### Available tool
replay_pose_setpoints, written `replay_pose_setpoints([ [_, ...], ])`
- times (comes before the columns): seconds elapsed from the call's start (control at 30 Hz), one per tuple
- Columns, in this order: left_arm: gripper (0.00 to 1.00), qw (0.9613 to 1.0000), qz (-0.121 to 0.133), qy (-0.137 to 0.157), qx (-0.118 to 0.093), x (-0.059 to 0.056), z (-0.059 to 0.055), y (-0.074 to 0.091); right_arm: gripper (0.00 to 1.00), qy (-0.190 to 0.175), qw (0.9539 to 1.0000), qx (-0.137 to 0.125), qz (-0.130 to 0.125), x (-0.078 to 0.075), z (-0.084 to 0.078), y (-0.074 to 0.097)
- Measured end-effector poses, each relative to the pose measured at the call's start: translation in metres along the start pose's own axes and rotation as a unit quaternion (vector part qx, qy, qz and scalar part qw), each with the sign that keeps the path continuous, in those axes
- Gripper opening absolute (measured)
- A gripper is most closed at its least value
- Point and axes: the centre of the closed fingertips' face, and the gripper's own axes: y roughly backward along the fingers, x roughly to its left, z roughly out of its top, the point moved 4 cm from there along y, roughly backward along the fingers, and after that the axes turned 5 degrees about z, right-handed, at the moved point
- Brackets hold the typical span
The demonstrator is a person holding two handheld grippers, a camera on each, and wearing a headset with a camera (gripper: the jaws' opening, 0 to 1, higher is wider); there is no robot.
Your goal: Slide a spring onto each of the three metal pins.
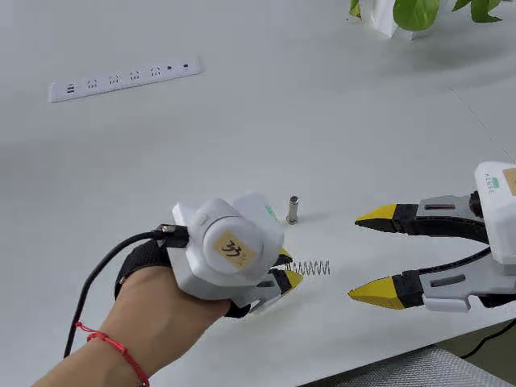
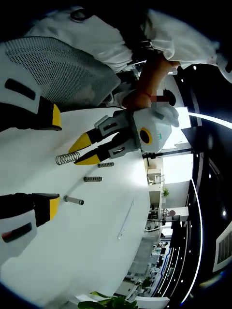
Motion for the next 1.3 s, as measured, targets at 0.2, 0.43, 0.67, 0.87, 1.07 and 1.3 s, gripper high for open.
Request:
replay_pose_setpoints([
  [0.2, 0.09, 0.9986, 0.006, 0.024, -0.046, 0.001, 0.015, 0.017, 0.44, 0.015, 0.9998, -0.007, 0.01, 0.003, 0.021, 0.001],
  [0.43, 0.09, 0.9946, 0.007, 0.041, -0.095, 0.001, 0.027, 0.038, 0.38, 0.028, 0.9993, -0.011, 0.023, 0.006, 0.042, 0.003],
  [0.67, 0.09, 0.9889, 0.007, 0.062, -0.135, 0.003, 0.031, 0.055, 0.28, 0.034, 0.9983, -0.016, 0.045, 0.012, 0.063, 0.002],
  [0.87, 0.09, 0.984, 0.007, 0.074, -0.162, 0.003, 0.035, 0.067, 0.23, 0.036, 0.9975, -0.024, 0.056, 0.014, 0.076, -0.001],
  [1.07, 0.09, 0.9795, 0.008, 0.086, -0.182, 0.005, 0.038, 0.076, 0.16, 0.043, 0.9964, -0.025, 0.068, 0.017, 0.086, -0.003],
  [1.3, 0.09, 0.9766, 0.008, 0.092, -0.195, 0.004, 0.038, 0.08, 0.07, 0.046, 0.9959, -0.023, 0.074, 0.019, 0.09, -0.003],
])
